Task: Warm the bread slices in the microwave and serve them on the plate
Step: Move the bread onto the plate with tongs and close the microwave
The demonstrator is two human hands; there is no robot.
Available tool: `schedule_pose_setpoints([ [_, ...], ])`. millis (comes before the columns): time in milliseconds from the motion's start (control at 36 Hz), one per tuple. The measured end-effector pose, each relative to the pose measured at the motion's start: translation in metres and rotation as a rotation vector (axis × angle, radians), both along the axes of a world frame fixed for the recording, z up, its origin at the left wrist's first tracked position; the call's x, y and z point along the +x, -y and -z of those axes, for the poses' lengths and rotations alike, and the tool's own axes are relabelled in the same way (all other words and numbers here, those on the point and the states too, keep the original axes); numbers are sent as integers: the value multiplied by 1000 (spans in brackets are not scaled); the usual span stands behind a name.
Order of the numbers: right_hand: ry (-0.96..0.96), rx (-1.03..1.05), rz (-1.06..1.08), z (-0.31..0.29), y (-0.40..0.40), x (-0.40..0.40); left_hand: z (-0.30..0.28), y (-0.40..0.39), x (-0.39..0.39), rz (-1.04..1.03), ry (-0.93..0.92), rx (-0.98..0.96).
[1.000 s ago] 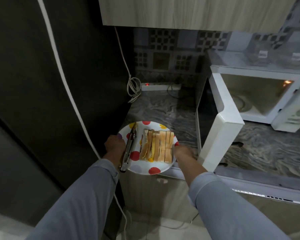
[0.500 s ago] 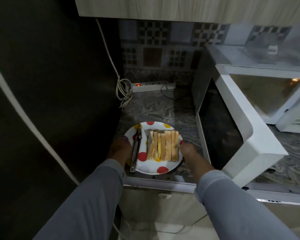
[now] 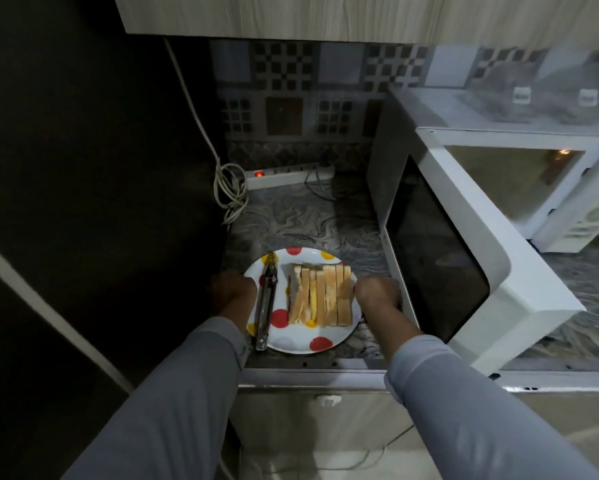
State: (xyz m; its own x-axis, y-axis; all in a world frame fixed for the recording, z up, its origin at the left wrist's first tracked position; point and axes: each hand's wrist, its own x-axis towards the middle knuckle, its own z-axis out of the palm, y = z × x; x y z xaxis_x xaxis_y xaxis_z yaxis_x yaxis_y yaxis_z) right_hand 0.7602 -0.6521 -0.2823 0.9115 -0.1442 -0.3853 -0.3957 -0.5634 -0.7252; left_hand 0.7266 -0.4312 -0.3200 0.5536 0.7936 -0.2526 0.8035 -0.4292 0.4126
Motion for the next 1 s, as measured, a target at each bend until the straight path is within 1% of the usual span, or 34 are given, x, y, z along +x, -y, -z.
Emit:
schedule_pose_setpoints([
  [56, 243, -103, 111, -14, -4, -6, -12, 5, 6, 34, 138, 65],
  [111, 512, -167, 183, -30, -11, -15, -26, 13, 16, 132, 317, 131],
  [194, 907, -292, 123, -53, -12, -23, -53, 38, 32, 288, 665, 126],
  [222, 1015, -333, 104, -62, -10, -25, -66, 50, 37, 344, 741, 128],
  [306, 1261, -410, 70, -83, -5, -27, -98, 82, 55, 585, 893, 152],
  [361, 1350, -478, 68, -92, 3, -30, -114, 106, 70, 775, 962, 121],
  [417, 1385, -519, 91, -98, 10, -32, -130, 125, 79, 904, 966, 31],
  [444, 1381, -548, 116, -102, 15, -33, -138, 135, 84, 971, 937, 12],
  [472, 1371, -579, 151, -104, 20, -33, -145, 144, 88, 1038, 913, 34],
  [528, 1329, -622, 226, -108, 27, -32, -155, 160, 98, 1163, 867, 151],
  [611, 1213, -693, 307, -113, 35, -32, -163, 178, 110, 1277, 815, 176],
  [667, 1112, -727, 348, -116, 41, -33, -163, 190, 115, 1351, 778, 259],
  [694, 1066, -729, 361, -117, 46, -33, -162, 195, 117, 1374, 778, 270],
  [778, 980, -734, 384, -115, 66, -29, -157, 212, 115, 1343, 829, 227],
  [861, 911, -803, 368, -111, 89, -25, -154, 231, 110, 1270, 855, 297],
  [917, 887, -855, 363, -108, 103, -21, -155, 244, 110, 1229, 827, 314],
  [1000, 827, -875, 343, -106, 119, -17, -155, 256, 112, 1193, 761, 332],
])
